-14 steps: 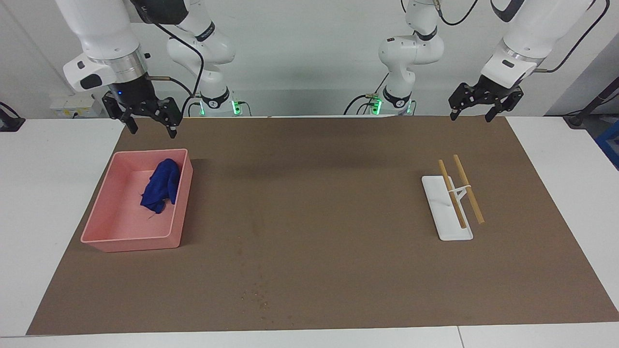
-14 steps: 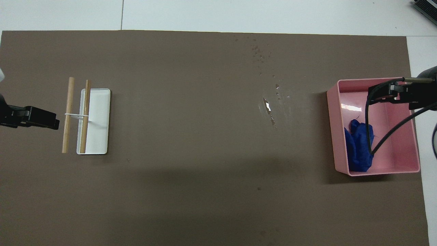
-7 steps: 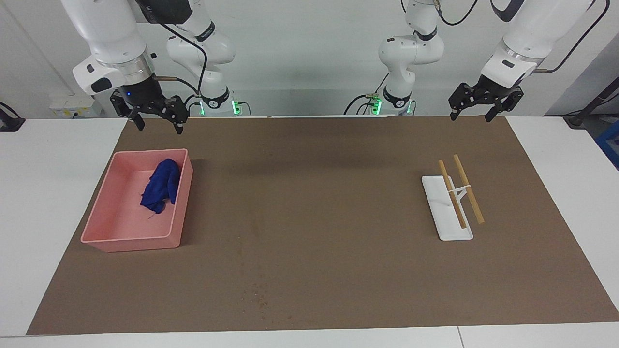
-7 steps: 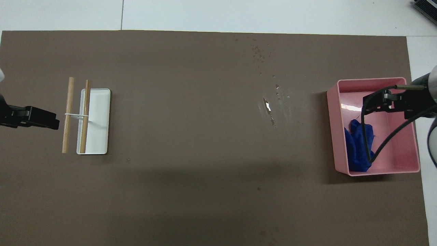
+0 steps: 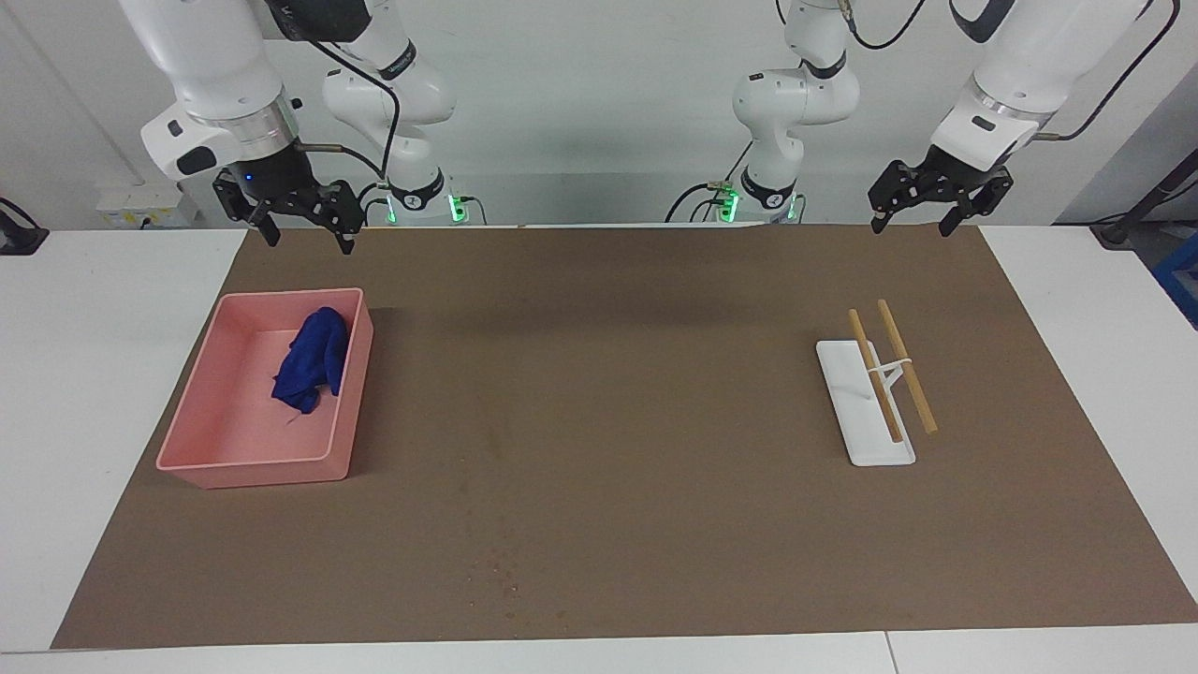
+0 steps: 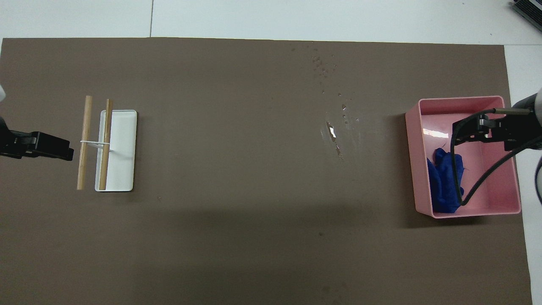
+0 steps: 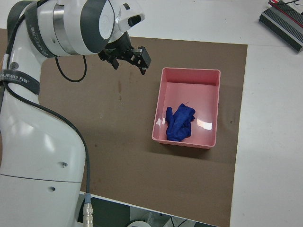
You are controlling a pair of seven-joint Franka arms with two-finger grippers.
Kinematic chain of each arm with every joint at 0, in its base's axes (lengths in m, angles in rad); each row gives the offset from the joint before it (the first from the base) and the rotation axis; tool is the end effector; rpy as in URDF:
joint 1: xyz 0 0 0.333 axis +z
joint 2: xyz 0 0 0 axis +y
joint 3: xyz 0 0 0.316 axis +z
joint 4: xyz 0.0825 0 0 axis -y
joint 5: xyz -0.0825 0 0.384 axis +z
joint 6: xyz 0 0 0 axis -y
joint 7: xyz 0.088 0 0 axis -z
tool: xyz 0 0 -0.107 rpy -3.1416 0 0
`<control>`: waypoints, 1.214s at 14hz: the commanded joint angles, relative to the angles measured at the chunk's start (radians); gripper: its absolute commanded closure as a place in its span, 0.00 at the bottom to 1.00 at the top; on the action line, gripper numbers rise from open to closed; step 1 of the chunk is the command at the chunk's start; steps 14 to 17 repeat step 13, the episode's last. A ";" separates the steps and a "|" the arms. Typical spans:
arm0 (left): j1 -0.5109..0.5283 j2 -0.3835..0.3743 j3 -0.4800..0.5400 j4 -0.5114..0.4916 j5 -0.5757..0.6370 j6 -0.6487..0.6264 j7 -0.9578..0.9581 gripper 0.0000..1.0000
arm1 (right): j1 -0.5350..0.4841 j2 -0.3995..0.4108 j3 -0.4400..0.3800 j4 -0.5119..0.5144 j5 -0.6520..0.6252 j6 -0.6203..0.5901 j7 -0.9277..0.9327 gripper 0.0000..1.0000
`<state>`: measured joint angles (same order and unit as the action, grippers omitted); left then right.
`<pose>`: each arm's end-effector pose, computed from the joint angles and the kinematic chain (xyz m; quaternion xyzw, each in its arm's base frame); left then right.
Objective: Wipe water with towel using both arms
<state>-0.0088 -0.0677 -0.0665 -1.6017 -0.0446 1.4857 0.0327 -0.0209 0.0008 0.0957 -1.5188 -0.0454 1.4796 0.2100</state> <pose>0.5224 -0.0458 0.6393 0.9980 -0.0552 -0.0246 0.0195 0.5445 0.0356 0.6407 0.9972 -0.0691 -0.0166 0.0252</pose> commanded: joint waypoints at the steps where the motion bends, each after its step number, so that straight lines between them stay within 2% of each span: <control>1: -0.008 -0.011 0.008 -0.009 0.020 -0.010 0.007 0.00 | -0.017 -0.050 0.007 -0.061 0.025 0.004 0.014 0.00; 17: -0.008 -0.011 0.008 -0.009 0.020 -0.010 0.007 0.00 | -0.019 -0.058 0.006 -0.075 0.045 0.015 0.012 0.00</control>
